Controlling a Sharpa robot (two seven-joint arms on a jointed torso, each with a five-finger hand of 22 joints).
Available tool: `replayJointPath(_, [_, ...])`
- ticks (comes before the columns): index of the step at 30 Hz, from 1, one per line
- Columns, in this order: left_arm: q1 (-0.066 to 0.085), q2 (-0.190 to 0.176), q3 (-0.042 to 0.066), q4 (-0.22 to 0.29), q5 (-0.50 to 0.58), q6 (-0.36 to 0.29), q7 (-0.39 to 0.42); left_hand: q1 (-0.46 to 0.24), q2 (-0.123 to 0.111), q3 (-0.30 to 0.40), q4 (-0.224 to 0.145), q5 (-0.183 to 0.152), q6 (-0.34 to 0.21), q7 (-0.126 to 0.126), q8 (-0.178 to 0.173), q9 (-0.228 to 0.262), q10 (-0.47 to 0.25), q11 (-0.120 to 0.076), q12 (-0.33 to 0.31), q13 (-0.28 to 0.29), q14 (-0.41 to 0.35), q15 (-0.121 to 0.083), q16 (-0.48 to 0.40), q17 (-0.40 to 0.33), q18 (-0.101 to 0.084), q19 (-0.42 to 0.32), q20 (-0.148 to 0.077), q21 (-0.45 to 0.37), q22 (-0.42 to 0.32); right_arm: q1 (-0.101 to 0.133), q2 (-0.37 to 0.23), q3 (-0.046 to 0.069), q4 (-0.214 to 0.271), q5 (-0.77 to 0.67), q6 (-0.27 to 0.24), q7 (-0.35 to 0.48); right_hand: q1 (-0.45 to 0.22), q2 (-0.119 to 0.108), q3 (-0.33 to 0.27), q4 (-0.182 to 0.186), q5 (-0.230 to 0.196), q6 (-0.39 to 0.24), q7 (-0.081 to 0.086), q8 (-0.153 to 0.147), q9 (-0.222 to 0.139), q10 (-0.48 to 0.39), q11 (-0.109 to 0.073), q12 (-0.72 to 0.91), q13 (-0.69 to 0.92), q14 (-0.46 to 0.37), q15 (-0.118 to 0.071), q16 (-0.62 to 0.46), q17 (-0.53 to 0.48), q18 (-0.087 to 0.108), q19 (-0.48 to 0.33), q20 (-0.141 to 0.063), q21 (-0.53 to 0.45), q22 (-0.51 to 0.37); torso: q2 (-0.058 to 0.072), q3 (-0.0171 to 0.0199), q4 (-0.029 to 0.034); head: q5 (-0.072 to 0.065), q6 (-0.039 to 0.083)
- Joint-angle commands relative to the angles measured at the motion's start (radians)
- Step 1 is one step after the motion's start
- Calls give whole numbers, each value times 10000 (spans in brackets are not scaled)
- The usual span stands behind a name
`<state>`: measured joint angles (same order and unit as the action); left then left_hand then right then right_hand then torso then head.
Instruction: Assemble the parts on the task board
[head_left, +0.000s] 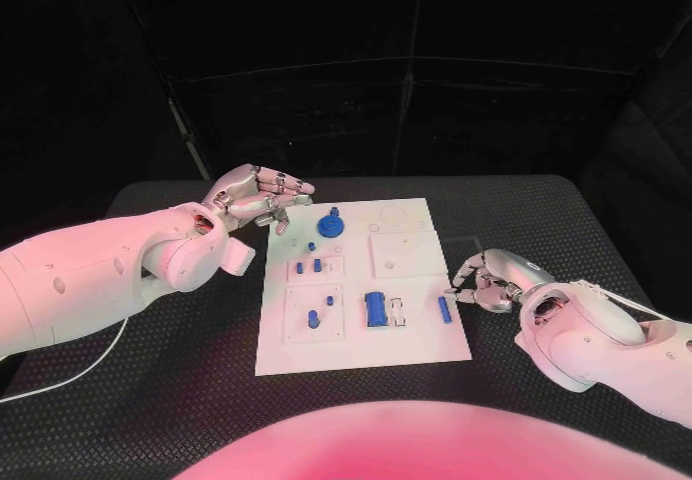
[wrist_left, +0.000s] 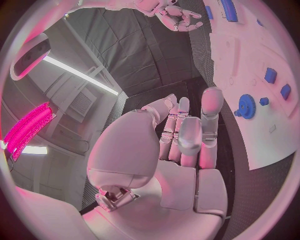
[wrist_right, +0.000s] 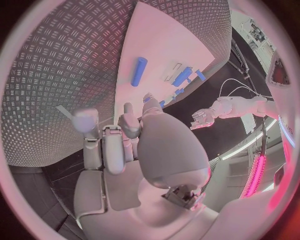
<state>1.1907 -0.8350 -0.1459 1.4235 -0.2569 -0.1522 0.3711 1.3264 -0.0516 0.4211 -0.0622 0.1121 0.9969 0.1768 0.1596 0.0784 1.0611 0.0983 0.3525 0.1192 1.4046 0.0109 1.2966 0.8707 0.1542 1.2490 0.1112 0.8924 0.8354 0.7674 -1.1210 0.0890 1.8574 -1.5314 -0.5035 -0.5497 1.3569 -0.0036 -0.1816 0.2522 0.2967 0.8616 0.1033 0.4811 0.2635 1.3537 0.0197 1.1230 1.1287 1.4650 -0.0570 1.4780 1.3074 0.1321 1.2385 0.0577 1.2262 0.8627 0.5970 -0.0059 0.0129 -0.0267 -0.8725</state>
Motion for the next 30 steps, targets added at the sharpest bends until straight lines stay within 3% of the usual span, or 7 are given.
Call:
replayJointPath(1, [12, 8, 7, 21, 43, 113, 49, -71, 8, 38, 0, -26, -83, 17, 25, -9, -52, 3, 60, 9, -74, 13, -10, -11, 72, -81, 20, -40, 1, 5, 71, 2, -76, -550, 621, -141, 68, -32, -147, 52, -41, 145, -19, -74, -31, -60, -2, -65, -31, 638, 82, -39, 566, -29, -54, 42, -72, -46, -5, -15, 27, 6, -1])
replayJointPath(16, [12, -3, 6, 15, 43, 125, 50, -75, 9, 38, 2, -27, -83, 17, 27, -9, -54, 4, 62, 10, -75, 14, -10, -13, 71, -79, 20, -38, 4, -16, 265, -6, -129, -627, 964, -130, 36, -57, -345, 221, -199, 425, -77, -123, -54, -46, -40, -62, -32, 645, 57, -50, 578, -23, -55, 30, -109, -72, 7, -2, 18, 67, -1])
replayJointPath(30, [12, -9, 6, 0, 43, 128, 46, -75, 9, 38, 2, -27, -83, 17, 27, -9, -54, 4, 62, 10, -75, 14, -10, -13, 71, -79, 20, -38, 4, -218, 376, -10, -261, -843, 1633, -177, 105, -26, -391, 249, -207, 637, -131, -92, -38, -49, -86, -80, -51, 648, 23, -57, 577, -22, -48, 4, -119, -74, 4, -2, 23, 64, -1])
